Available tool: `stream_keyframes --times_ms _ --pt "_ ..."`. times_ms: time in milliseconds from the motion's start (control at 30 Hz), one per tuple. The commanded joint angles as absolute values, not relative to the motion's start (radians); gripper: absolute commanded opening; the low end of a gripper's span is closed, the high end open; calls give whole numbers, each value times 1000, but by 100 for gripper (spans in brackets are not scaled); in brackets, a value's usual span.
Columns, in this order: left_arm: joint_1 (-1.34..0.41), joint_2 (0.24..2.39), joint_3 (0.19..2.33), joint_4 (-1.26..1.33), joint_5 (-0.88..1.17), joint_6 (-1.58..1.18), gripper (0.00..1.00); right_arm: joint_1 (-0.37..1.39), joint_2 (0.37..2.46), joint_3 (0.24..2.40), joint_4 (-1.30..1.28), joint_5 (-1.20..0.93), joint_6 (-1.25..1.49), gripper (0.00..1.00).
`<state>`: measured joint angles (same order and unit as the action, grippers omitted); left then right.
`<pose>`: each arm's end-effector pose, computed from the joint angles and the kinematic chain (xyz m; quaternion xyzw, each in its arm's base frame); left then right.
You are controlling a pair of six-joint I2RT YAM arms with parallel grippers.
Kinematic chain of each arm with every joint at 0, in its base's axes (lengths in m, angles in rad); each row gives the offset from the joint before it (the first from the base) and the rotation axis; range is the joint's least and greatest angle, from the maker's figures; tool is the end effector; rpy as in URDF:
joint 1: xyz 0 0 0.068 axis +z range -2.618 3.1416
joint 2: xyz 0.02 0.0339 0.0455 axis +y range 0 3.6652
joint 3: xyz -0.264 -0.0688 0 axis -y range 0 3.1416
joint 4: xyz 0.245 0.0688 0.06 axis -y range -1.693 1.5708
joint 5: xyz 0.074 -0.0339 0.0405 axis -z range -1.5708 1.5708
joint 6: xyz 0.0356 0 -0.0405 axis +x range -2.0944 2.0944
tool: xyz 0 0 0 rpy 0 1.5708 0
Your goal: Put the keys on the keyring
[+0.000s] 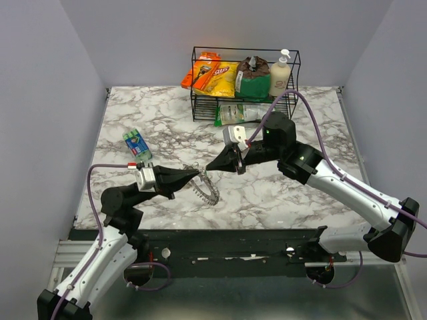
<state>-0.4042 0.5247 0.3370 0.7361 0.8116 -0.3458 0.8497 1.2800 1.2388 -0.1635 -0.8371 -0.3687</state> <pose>0.1070 -0.0739 0.3103 0.3573 0.4392 -0.4732 0.6749 0.1699 0.2333 0.3964 -0.6159 0.4344 0.4435 0.4850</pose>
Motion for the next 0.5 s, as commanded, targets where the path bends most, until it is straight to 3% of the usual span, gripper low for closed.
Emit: stream_keyframes --times_ms 0,467 --pt "-419 517 382 724 739 -290 0 854 1261 1264 -198 -891 -391 1" --pt "-446 532 402 672 718 -244 0 854 1276 1272 -215 -907 -399 1"
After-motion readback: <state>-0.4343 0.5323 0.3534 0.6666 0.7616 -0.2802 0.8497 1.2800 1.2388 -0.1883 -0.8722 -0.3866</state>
